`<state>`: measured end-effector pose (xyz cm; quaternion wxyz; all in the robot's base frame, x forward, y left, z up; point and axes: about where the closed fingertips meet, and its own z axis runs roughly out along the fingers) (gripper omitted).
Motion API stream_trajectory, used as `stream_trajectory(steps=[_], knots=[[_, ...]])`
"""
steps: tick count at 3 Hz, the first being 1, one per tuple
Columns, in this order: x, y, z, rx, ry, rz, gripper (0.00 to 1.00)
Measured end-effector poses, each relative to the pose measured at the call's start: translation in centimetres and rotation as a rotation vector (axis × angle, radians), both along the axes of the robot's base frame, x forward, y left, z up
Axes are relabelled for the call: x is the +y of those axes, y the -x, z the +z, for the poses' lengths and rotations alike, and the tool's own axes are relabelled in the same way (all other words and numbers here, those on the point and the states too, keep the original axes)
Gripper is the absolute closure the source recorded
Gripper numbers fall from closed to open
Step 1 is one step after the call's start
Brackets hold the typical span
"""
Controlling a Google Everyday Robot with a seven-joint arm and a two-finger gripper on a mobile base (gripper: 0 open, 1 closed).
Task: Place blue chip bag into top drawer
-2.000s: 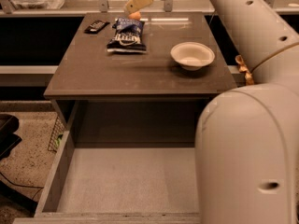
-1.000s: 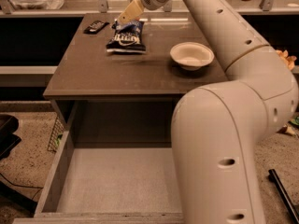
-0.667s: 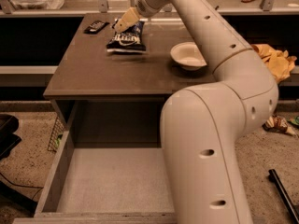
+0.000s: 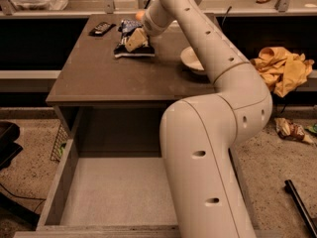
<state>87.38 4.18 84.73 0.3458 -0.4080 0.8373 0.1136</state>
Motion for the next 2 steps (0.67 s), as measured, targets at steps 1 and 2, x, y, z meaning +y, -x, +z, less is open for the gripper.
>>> stream_trajectory(steps=[1,2], knots=[[0.24,0.3,-1.9,0.048,0.004,0.012,0.49],[0.52,0.28,-2.31,0.053,0.005,0.015,0.73]])
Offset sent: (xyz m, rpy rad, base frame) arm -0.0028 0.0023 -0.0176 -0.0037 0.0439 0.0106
